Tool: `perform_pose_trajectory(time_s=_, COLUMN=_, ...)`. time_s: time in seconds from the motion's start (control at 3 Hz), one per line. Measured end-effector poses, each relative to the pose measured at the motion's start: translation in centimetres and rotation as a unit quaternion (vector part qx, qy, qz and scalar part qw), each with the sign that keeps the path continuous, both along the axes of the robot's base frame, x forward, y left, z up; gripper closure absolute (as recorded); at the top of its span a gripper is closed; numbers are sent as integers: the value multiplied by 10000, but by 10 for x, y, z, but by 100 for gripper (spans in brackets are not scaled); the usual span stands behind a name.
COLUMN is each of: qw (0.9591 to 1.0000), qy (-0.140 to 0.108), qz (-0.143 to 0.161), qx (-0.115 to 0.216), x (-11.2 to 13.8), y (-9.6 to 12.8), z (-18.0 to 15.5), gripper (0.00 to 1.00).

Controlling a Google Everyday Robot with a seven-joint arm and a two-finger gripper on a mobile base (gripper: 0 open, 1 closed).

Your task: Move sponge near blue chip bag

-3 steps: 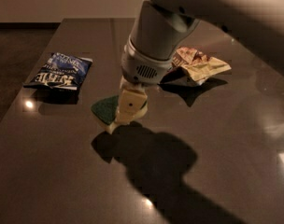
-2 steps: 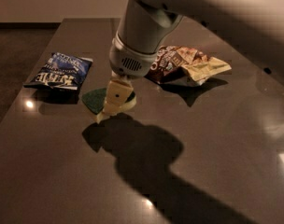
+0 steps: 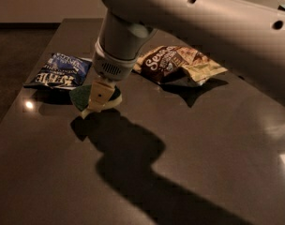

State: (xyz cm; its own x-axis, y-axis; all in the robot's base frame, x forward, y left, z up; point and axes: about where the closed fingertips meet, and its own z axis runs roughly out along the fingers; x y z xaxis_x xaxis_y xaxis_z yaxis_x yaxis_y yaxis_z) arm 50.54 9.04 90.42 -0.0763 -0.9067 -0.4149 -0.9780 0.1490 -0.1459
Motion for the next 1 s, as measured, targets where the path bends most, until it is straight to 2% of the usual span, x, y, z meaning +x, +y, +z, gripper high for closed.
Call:
perform_pose_trajectory(time_s=0.33, qw=9998, qy=-204, qz=71, qx=-58, x=12, y=19, z=-13, gripper=82)
perform_pose_trajectory(time_s=1.0, qw=9982, qy=-334, qz=404, qx=-302, x=28, y=50, z=-39, gripper=35)
